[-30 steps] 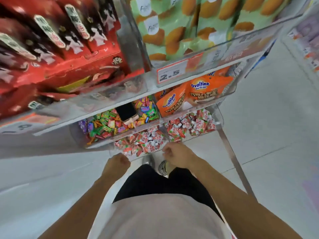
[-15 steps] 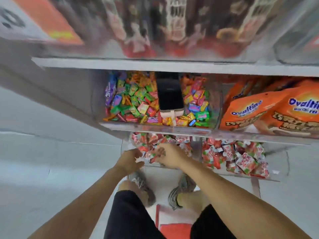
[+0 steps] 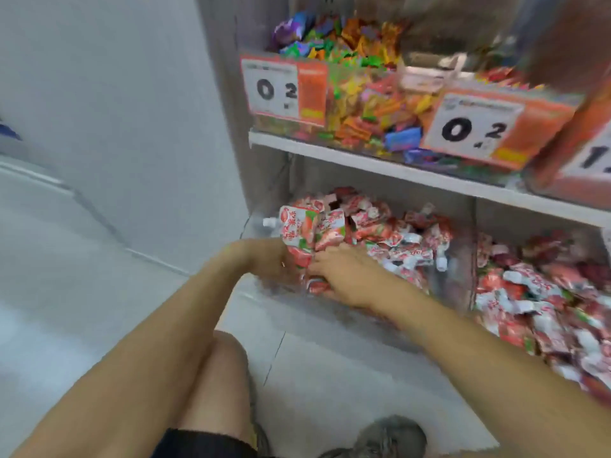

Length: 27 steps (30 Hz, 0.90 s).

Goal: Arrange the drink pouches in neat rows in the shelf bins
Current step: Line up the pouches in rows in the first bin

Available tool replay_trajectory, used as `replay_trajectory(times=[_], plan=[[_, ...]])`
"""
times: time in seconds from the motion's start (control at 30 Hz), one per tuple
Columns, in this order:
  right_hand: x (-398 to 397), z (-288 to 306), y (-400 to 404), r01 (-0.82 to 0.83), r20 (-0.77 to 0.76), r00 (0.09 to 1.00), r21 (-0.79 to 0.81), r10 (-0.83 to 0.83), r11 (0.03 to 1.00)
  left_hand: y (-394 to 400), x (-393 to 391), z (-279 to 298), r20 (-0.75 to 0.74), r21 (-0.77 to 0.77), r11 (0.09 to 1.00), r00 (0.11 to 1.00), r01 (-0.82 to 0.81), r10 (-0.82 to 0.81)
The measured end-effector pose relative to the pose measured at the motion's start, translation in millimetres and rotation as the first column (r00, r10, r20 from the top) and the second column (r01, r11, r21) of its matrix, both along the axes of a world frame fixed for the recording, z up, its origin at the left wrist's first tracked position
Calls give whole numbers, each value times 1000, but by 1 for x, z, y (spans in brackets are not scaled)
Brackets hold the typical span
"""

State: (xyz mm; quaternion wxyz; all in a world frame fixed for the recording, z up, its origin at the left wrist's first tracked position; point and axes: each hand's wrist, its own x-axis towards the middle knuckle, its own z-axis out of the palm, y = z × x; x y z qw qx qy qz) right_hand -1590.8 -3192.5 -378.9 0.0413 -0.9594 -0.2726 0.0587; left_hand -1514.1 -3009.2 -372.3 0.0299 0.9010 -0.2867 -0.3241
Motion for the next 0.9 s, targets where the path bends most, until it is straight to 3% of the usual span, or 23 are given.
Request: replay_trajectory(times=[0.1,0.2,0.43,0.57,0.7,0.9], plan=[[-17,13,-2,142,-69,989,149,-133,979,-1,-21,14,40,-61,996,997,-62,64],[-21,19,-2,235,-97,971,179,-220,955,2,-34,36,142,-200,969,975,-142,172],[-17,34,1,350,-219,934,414,-281,840,18,-51,48,346,-432,894,895,-116,283],[0,37,4,371,-174,928,528,-331,764,24,-53,33,338,-445,892,908,-78,247],[23,37,11,302,12,934,515,-358,802,32,-62,38,228,-507,853,936,-122,269],[61,13,27,236,-26,971,241,-237,942,53,-64,28,271,-533,844,936,-48,225]])
